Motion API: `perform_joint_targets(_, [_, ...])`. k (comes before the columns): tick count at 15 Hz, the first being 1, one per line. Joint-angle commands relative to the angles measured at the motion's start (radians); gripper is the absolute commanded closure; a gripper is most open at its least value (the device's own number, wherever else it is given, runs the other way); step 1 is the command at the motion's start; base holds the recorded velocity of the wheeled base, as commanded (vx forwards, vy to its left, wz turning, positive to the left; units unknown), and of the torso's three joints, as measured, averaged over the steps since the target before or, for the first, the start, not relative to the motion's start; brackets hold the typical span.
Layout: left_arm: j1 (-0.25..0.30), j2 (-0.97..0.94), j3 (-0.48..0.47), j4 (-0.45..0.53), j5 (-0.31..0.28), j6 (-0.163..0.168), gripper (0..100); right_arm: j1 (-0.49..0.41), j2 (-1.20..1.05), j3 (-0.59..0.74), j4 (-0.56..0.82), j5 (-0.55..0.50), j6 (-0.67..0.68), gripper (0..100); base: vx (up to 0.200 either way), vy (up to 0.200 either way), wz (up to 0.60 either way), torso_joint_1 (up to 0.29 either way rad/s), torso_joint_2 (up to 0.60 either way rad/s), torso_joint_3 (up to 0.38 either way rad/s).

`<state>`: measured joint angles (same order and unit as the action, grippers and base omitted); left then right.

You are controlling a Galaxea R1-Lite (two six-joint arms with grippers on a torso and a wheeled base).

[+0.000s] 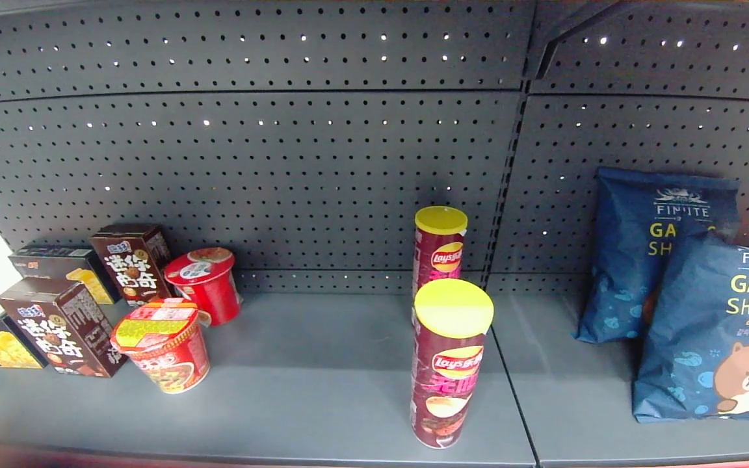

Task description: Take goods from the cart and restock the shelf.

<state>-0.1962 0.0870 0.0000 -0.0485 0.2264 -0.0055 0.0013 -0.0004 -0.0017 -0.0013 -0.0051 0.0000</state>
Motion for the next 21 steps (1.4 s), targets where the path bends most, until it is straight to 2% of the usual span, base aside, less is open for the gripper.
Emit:
perform_joint_targets(1, [0.0,0.002,0.0,-0.001,0.001,-0.019,0,0.0,0.0,0.0,0.0,0.001,0.0,0,0.0,0.0,0.0,0.0,0.0,0.0])
perform_joint_targets(7, [0.001,0.002,0.0,-0.002,0.005,-0.013,0,0.0,0.0,0.0,0.0,0.002,0.0,0,0.0,0.0,0.0,0.0,0.0,0.0])
perform_joint_targets(9, [0.001,0.002,0.0,-0.002,0.001,-0.013,0,0.0,0.0,0.0,0.0,0.002,0.0,0,0.0,-0.2,0.0,0.007,0.0,0.0])
perform_joint_targets(13, [0.0,0.002,0.0,-0.001,0.001,-0.048,0,0.0,0.0,0.0,0.0,0.002,0.0,0,0.0,0.0,0.0,0.0,0.0,0.0])
perform_joint_targets(18, [0.0,0.002,0.0,-0.001,0.001,-0.056,0,0.0,0.0,0.0,0.001,0.004,0.0,0,0.0,0.0,0.0,0.0,0.0,0.0])
perform_joint_targets(20, [0.001,0.002,0.0,-0.001,0.001,-0.053,0,0.0,0.0,0.0,0.001,0.004,0.0,0,0.0,-0.2,0.0,0.0,0.0,0.002])
perform_joint_targets(21, [0.0,0.002,0.0,-0.001,0.001,-0.065,0,0.0,0.0,0.0,0.001,0.004,0.0,0,0.0,-0.2,0.0,-0.007,0.0,0.007])
